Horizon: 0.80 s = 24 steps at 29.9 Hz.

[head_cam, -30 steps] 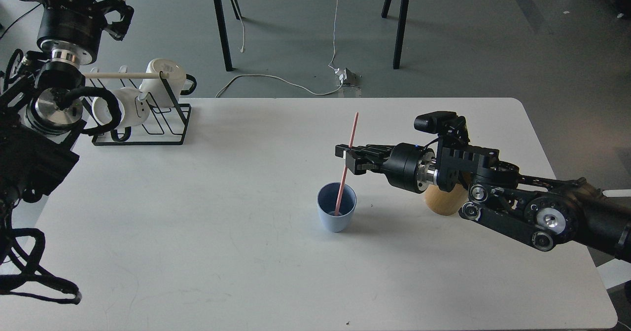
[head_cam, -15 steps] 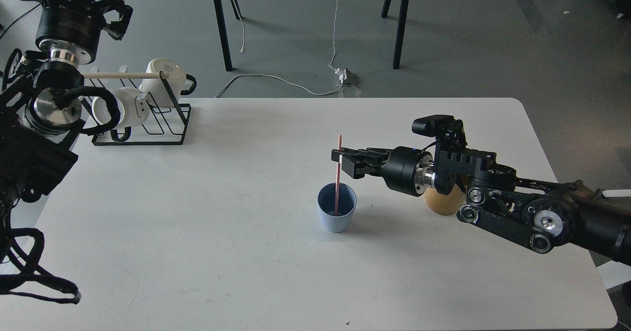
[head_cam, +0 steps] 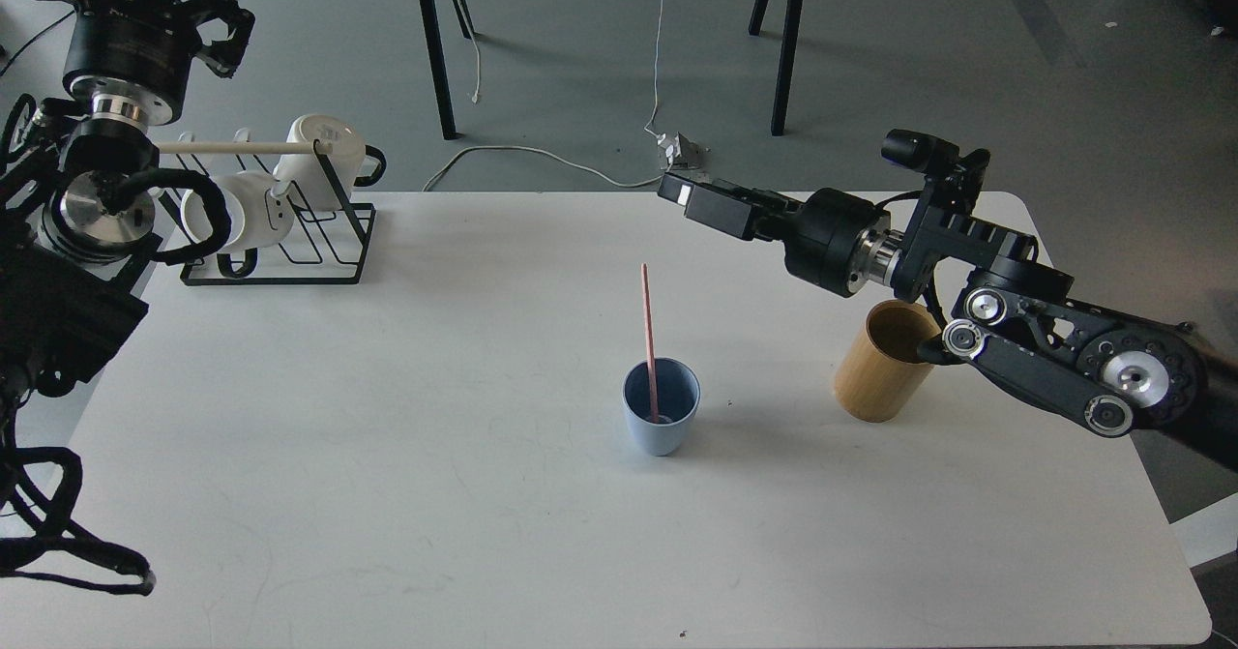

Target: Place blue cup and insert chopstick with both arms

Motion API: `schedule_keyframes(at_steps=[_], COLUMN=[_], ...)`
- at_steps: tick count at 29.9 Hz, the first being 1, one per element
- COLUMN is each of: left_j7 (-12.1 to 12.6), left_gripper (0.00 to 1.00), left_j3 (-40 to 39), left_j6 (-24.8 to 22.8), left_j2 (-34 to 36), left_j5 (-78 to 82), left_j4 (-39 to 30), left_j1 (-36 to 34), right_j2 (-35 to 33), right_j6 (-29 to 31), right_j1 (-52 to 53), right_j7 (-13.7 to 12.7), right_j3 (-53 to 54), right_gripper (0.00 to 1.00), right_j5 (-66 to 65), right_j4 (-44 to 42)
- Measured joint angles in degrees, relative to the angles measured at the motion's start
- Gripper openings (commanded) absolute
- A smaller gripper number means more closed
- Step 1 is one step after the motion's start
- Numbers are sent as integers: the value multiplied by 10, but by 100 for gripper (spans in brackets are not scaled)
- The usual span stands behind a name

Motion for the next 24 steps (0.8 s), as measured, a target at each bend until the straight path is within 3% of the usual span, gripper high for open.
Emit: schedule_keyframes(at_steps=[10, 15, 24], left_j7=[0, 1, 1], left_gripper=[99, 99, 99], left_j3=[2, 3, 2], left_j6=[0, 0, 0], left_j2=[-4, -9, -11], left_j5=[0, 0, 0], left_j4=[0, 0, 0], left_j1=[0, 0, -1], right_j2=[-83, -111, -113], right_j6=[25, 91, 184], right_j1=[-1, -2, -5], right_j7=[13, 39, 35], right_j3=[135, 149, 171], right_gripper=[100, 100, 100], right_j5=[301, 506, 800], right_j4=[-23, -72, -213])
